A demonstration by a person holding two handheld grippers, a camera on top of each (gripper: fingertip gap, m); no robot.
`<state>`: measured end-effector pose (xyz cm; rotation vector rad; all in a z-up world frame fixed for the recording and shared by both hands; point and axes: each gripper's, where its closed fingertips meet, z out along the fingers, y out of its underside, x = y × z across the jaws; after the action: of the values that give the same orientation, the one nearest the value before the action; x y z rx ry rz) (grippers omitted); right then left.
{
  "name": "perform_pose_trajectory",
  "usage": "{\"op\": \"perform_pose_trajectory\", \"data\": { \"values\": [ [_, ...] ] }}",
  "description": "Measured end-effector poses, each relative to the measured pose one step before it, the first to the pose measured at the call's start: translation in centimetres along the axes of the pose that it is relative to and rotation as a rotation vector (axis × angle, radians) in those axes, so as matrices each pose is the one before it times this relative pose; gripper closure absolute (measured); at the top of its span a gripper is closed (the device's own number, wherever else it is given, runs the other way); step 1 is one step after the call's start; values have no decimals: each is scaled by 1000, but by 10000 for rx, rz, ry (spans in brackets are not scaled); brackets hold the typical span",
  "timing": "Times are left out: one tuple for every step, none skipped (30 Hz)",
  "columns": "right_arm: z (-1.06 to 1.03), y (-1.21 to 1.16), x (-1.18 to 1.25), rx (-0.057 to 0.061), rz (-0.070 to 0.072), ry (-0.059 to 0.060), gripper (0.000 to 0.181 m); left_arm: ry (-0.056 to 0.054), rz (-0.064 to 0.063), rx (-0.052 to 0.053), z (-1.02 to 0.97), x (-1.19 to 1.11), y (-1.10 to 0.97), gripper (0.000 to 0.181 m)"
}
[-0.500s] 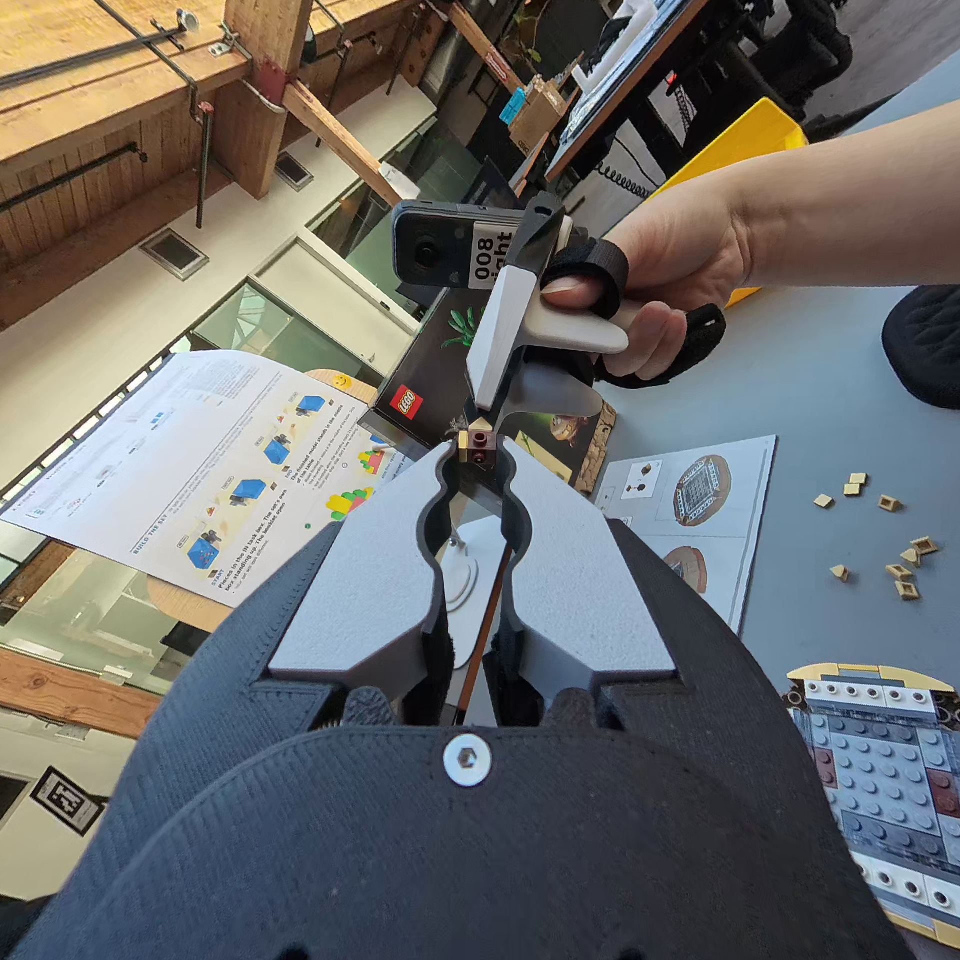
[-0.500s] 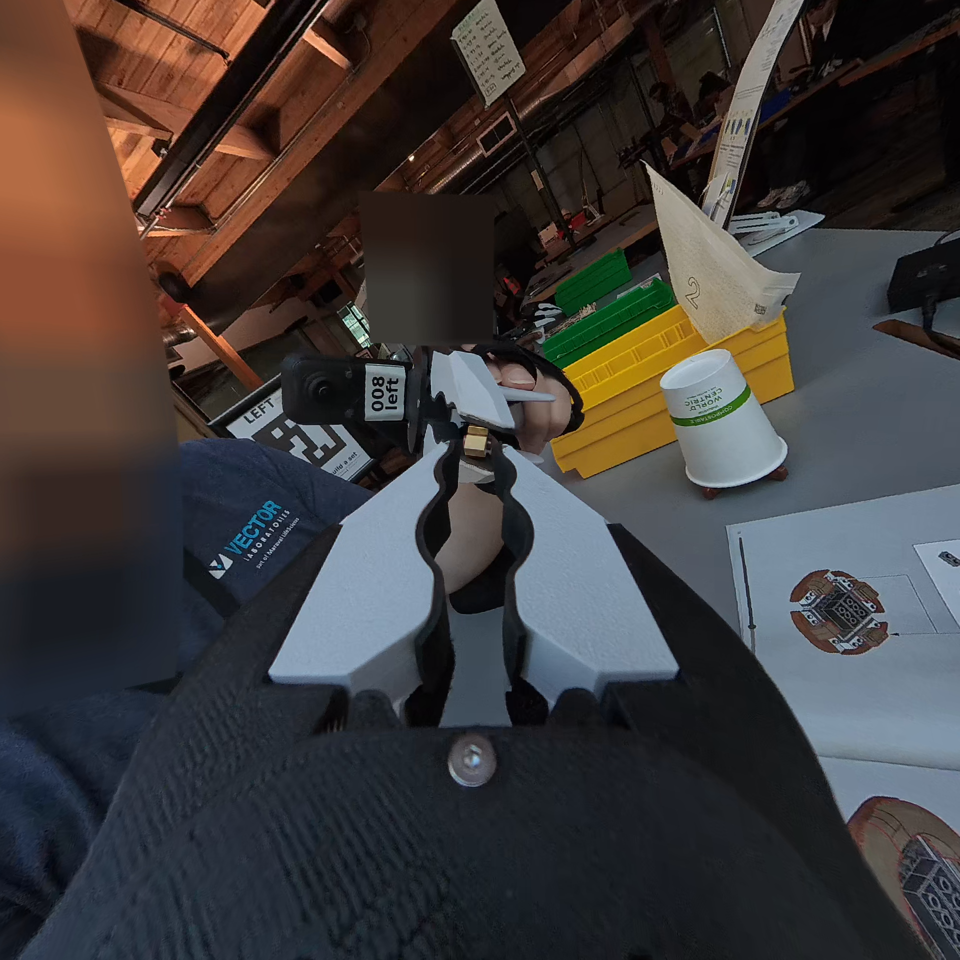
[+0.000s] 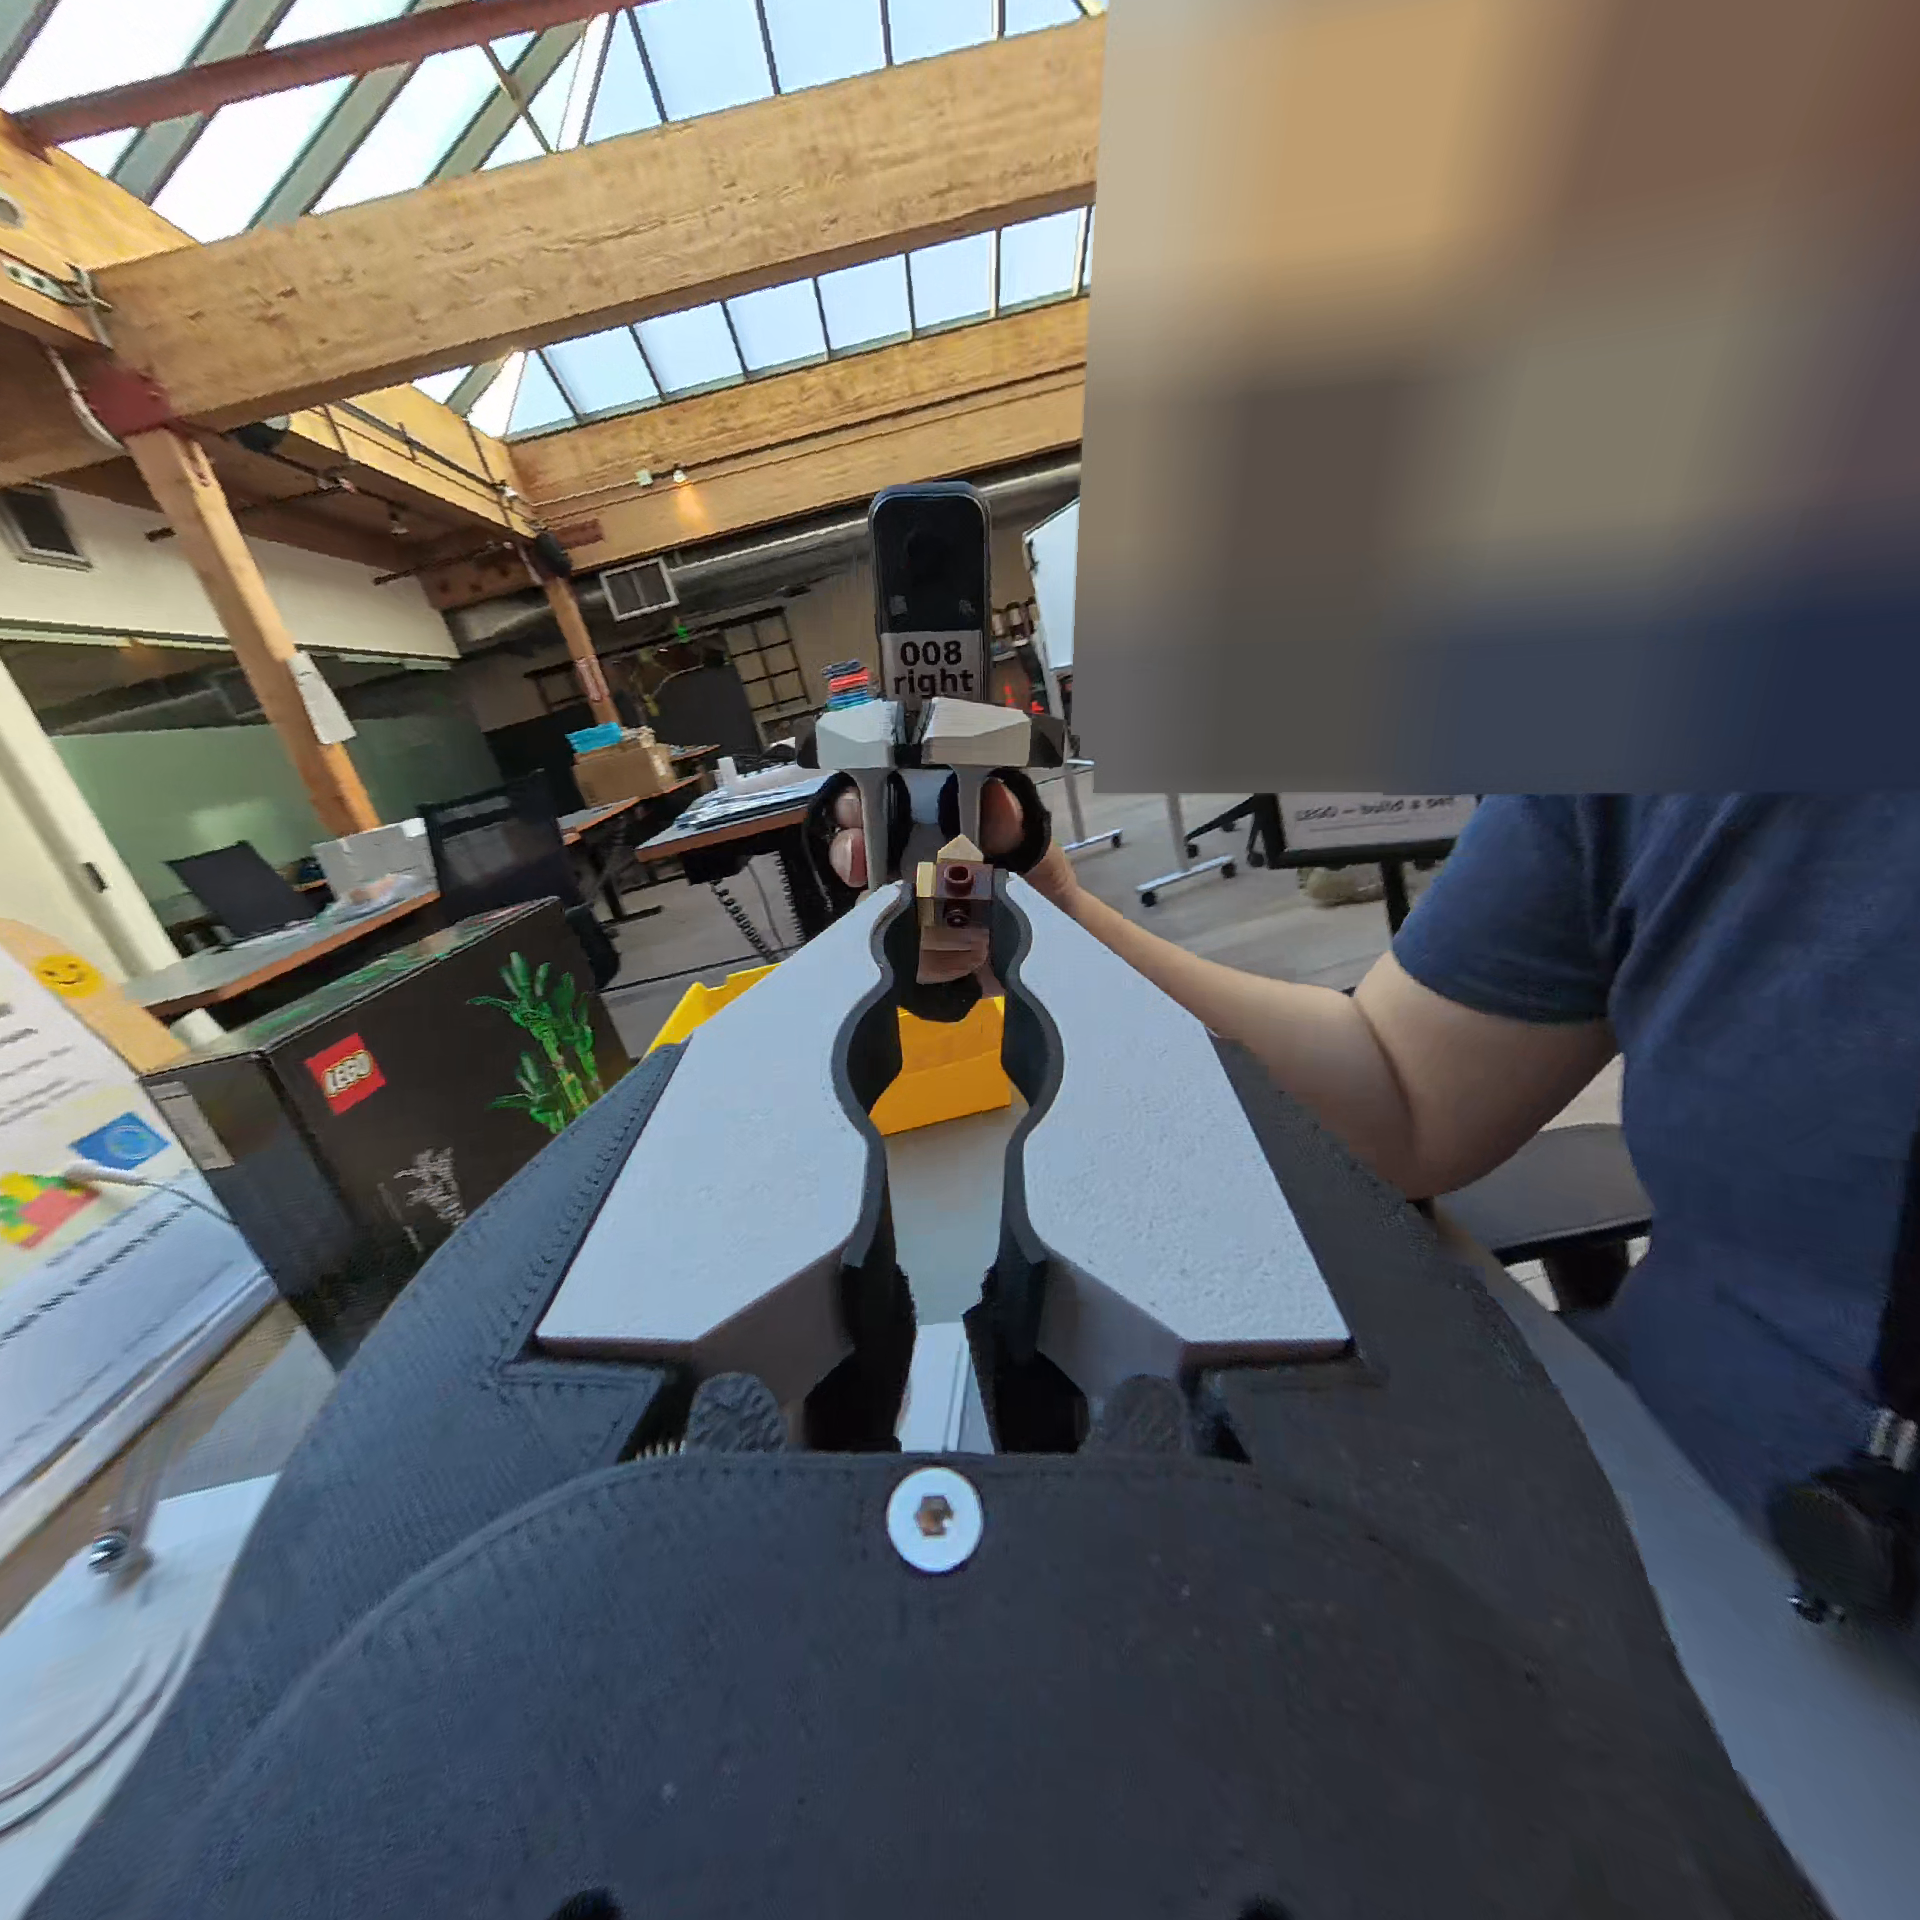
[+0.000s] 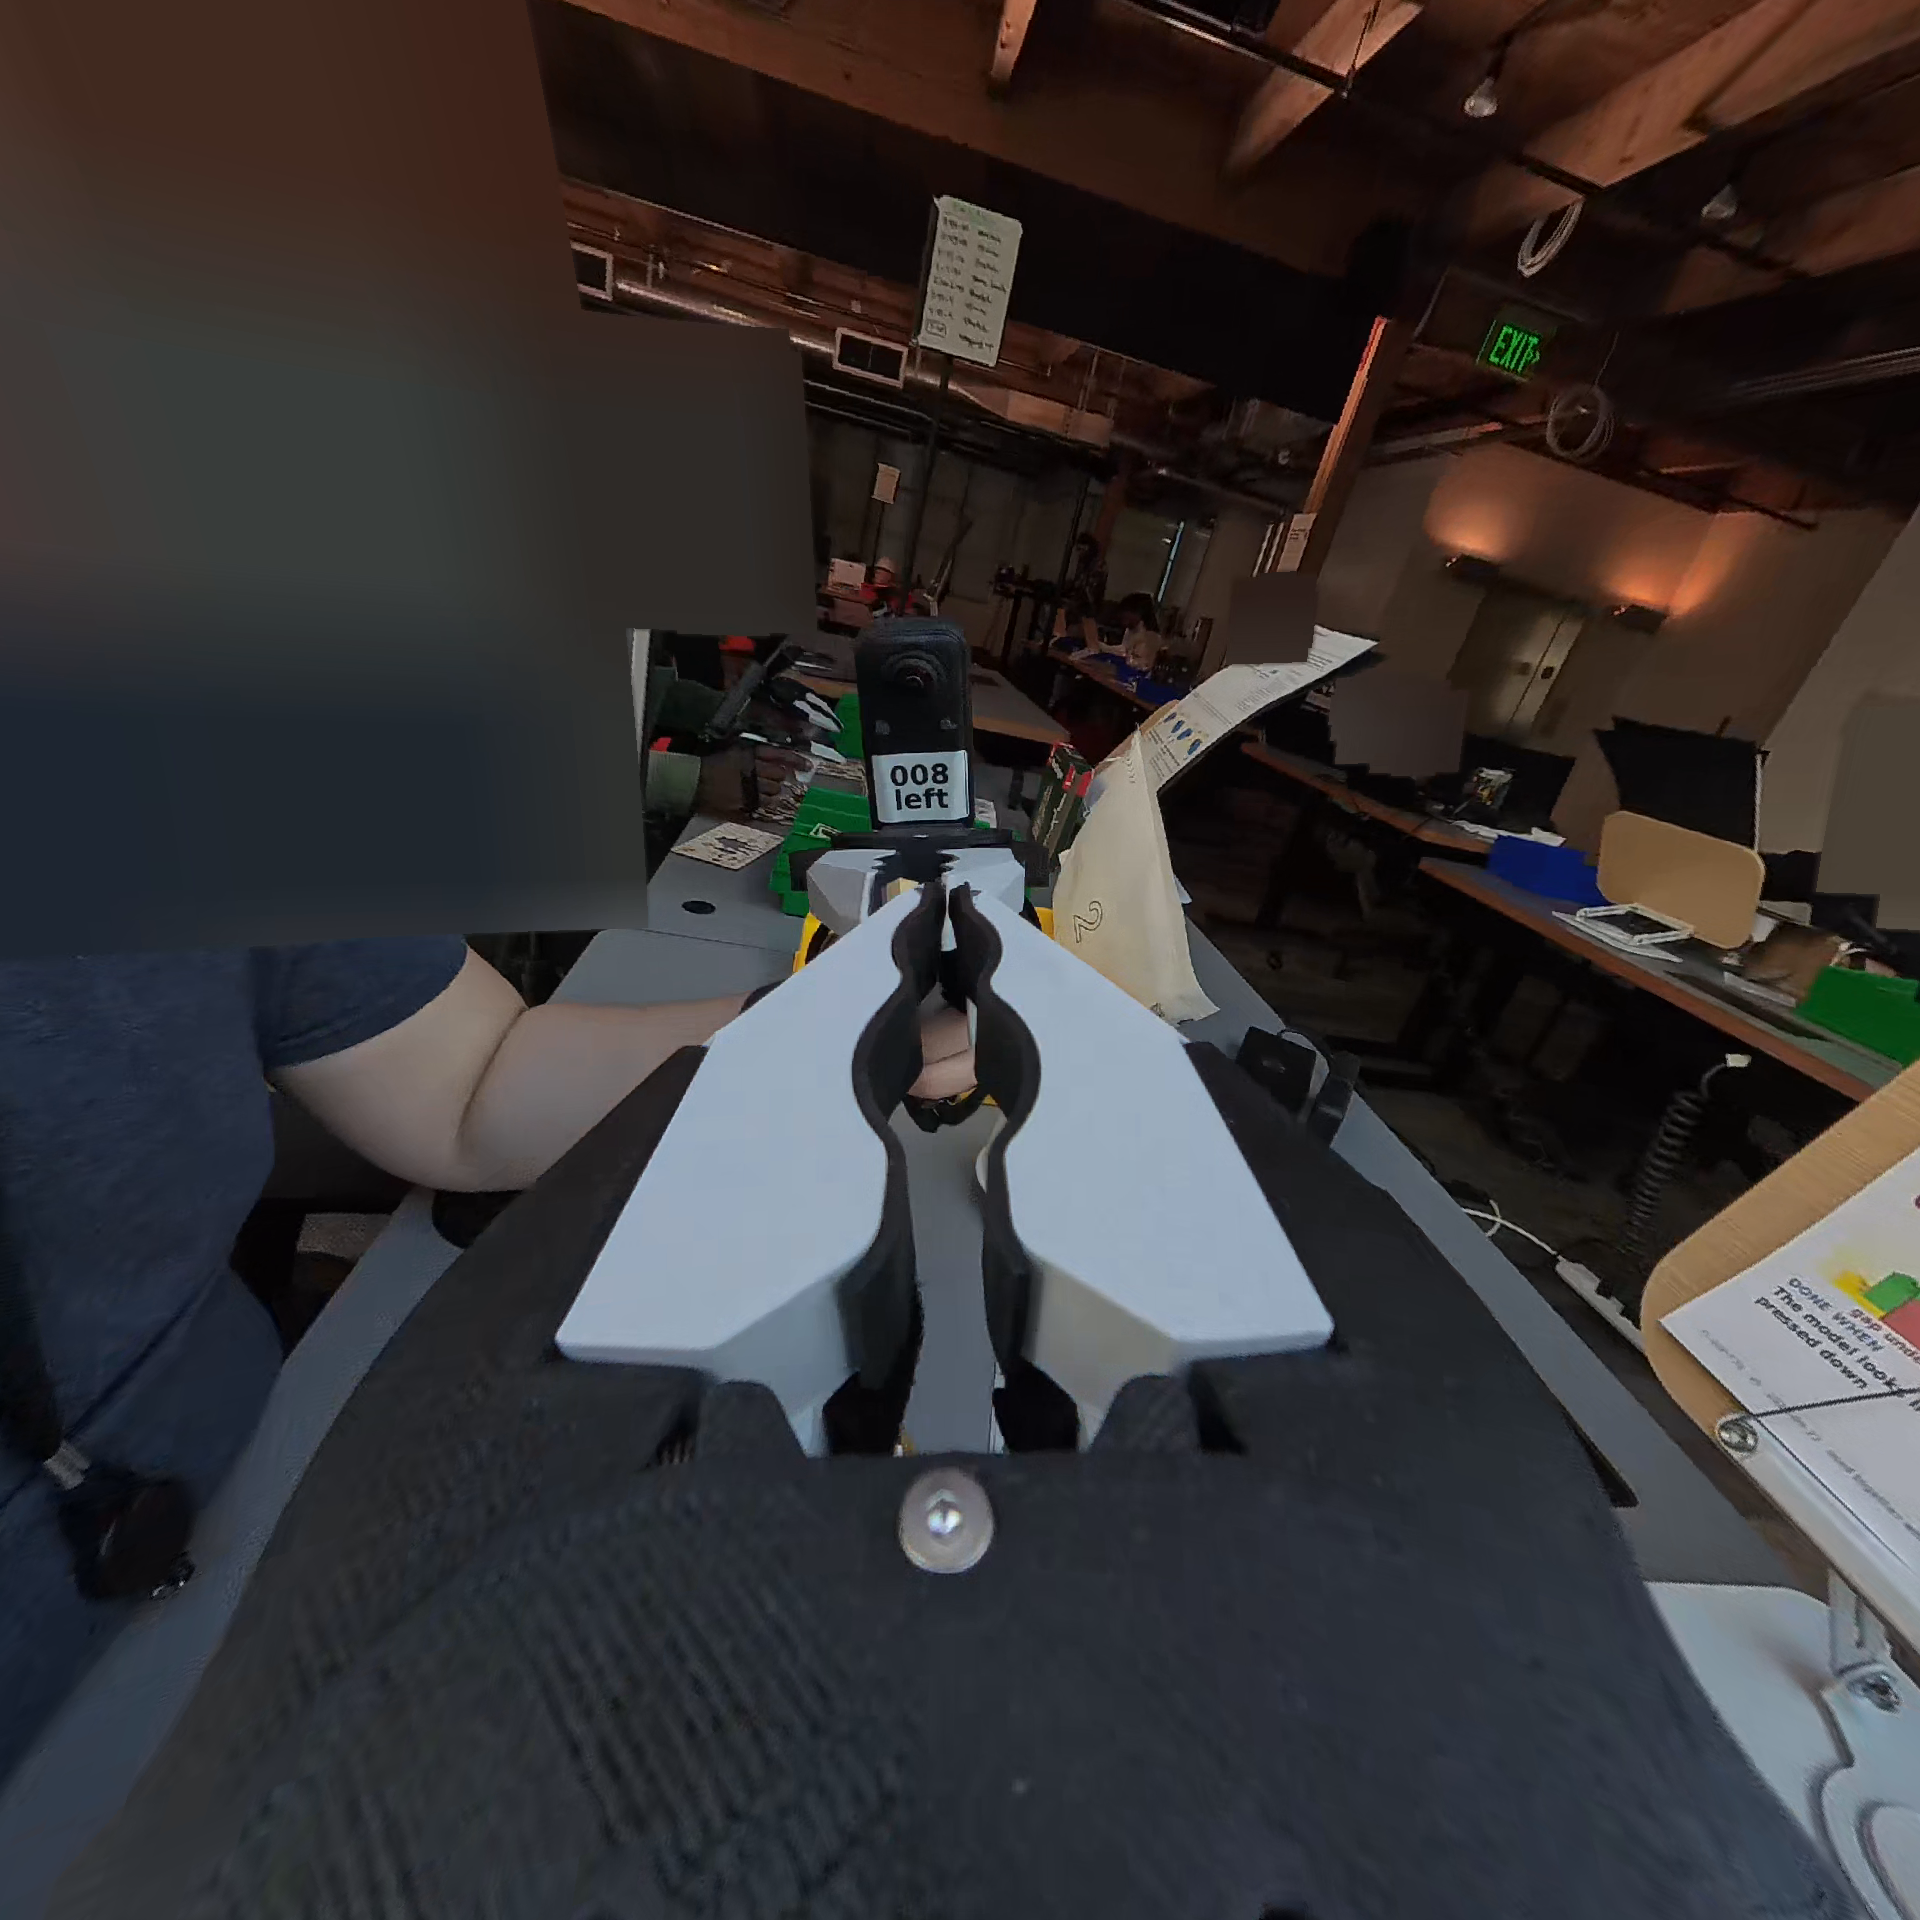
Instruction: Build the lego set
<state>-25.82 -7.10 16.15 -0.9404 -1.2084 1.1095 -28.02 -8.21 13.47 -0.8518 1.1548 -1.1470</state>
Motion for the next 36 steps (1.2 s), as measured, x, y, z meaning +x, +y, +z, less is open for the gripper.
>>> {"op": "perform_pose_trajectory", "data": {
  "values": [
    [149,121,-73,-181,-56,62,181,179,-336,147,-7,50,-108,170],
    [186,159,-150,-173,-22,-3,180,146,-270,63,14,20,26,170],
    [224,226,-61,-199,21,23,180,79,-182,-6,37,-31,123,170],
    [226,381,48,-272,81,55,179,-70,-43,-144,66,-180,286,170],
    [217,511,50,-336,128,18,178,-178,120,-261,81,-227,407,170],
    [196,603,58,-355,199,-21,177,-198,234,-324,109,-130,387,170],
    [133,552,34,-297,193,-76,175,-264,298,-372,118,-158,348,170],
    [70,432,-16,-168,139,-124,174,-401,428,-502,85,-287,437,170],
    [33,466,20,-167,316,-181,174,-400,606,-485,51,-179,364,170],
    [2,556,205,-211,712,-192,174,-463,705,-410,-24,-201,206,170],
    [-51,398,383,-76,916,-183,172,-561,717,-573,-19,-392,399,170],
    [-53,168,245,104,915,-330,170,-392,656,-672,6,-163,548,170],
    [-67,67,140,157,867,-407,170,-250,538,-520,22,-8,373,170],
    [2,111,60,85,710,-403,169,-307,420,-405,22,-169,257,170],
    [89,186,137,26,483,-257,169,-191,280,-243,44,-65,101,170],
    [160,261,384,-51,385,-7,168,-50,141,-161,52,55,49,170],
    [229,295,429,-103,272,95,168,-96,127,-208,97,-32,187,170],
    [229,140,251,-9,253,7,168,-31,177,-204,110,79,256,170],
    [186,25,-97,58,319,-224,168,14,142,-180,125,135,268,170],
    [102,13,-220,48,336,-311,167,-48,115,-175,128,5,282,170],
    [39,70,67,4,304,-105,166,-30,100,-137,106,28,230,170],
    [-14,66,304,-13,150,86,166,-7,69,-110,103,52,168,170],
    [-22,-7,319,30,44,139,165,-6,56,-97,92,44,142,170],
    [-8,24,244,0,58,109,165,-15,60,-86,82,22,134,170],
    [15,44,60,-17,76,-1,166,4,55,-68,88,57,119,170],
    [20,51,-23,-17,71,-41,167,-1,39,-80,90,43,121,170],
    [18,90,140,-47,46,60,168,-30,48,-50,68,-1,85,170],
    [13,146,185,-79,7,100,170,-12,35,-13,51,17,32,170],
    [-3,89,147,-45,-7,67,174,15,14,-10,38,43,29,170],
    [-16,7,38,-2,20,2,175,-6,15,-11,23,9,22,170],
    [-18,39,-6,-15,49,-39,175,11,14,14,17,29,-16,170],
    [-30,25,-22,-5,35,-46,175,11,2,11,26,27,-18,170],
    [-18,20,19,-3,19,-25,175,8,5,-8,31,32,6,170],
    [-29,67,11,-34,31,-20,175,20,29,-15,33,56,20,170],
    [-35,51,11,-31,-1,-11,175,9,28,-10,37,40,13,170],
    [-53,-3,-3,2,-13,-26,175,-18,9,9,55,4,-34,170]
  ]
}}
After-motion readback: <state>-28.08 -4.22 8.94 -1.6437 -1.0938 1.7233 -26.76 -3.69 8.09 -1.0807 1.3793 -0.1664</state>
